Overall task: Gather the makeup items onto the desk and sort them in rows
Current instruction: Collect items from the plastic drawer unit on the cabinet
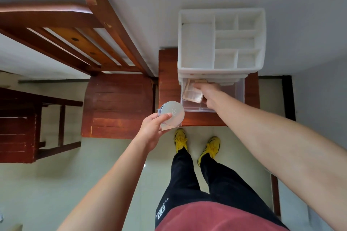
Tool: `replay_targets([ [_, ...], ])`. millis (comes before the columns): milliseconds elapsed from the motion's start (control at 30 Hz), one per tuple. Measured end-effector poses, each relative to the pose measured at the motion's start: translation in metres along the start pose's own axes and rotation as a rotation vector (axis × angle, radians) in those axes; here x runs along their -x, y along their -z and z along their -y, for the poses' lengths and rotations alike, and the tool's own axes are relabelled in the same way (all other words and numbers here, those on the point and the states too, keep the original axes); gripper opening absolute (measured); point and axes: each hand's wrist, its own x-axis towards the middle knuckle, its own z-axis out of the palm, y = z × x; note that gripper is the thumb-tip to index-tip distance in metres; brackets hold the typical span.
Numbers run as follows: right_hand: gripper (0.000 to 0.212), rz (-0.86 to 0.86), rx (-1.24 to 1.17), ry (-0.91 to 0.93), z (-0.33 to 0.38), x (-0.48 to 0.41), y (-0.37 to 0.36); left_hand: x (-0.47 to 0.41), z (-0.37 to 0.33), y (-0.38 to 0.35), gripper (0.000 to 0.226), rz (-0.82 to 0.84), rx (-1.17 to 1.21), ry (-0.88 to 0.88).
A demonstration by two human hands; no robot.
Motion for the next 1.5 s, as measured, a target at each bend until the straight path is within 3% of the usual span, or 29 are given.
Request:
replay_targets([
  [233,0.03,0.119,0.183,-0.025,-0.001,0.004,0.002,0.001,-0.002,0.003,0.026,-0.004,-0.017,0.003],
  [367,0.054,0.137,0.254,0.019,-0.006,0.012,0.025,0.004,-0.005,0.002,0.023,-0.006,-0.032,-0.004],
  [433,0.045,0.138,0.234,0.06,-0.005,0.026,0.046,0.007,-0.008,-0.001,0.024,0.008,-0.019,-0.005],
  [500,0.031,0.146,0.168,0.103,-0.006,0.04,0.073,0.009,-0.012,-0.004,0.026,0.028,0.009,0.001],
  [633,0.043,0.114,-0.114,0.058,-0.021,0.059,0.139,0.013,-0.017,-0.019,0.038,0.059,0.13,0.036],
  [767,0.038,0.005,-0.436,-0.054,-0.045,0.075,0.18,0.015,-0.017,-0.032,0.042,0.07,0.209,0.059],
  [900,0.029,-0.024,-0.67,-0.132,-0.064,0.08,0.183,0.014,-0.019,-0.04,0.049,0.043,0.316,0.068],
  [1033,0.034,0.034,-0.89,-0.148,-0.06,0.082,0.17,0.016,-0.023,-0.05,0.037,0.088,0.462,0.052],
  [1267,0.02,0.057,-0.861,-0.097,-0.033,0.075,0.153,0.005,-0.036,-0.059,0.05,0.033,0.462,0.039],
  [1400,0.024,0.079,-0.862,-0.064,-0.016,0.065,0.144,-0.006,-0.047,-0.065,0.051,0.01,0.544,0.055],
  [1500,0.028,-0.011,-0.838,-0.052,-0.009,0.057,0.136,-0.012,-0.051,-0.063,0.048,-0.025,0.538,0.054],
])
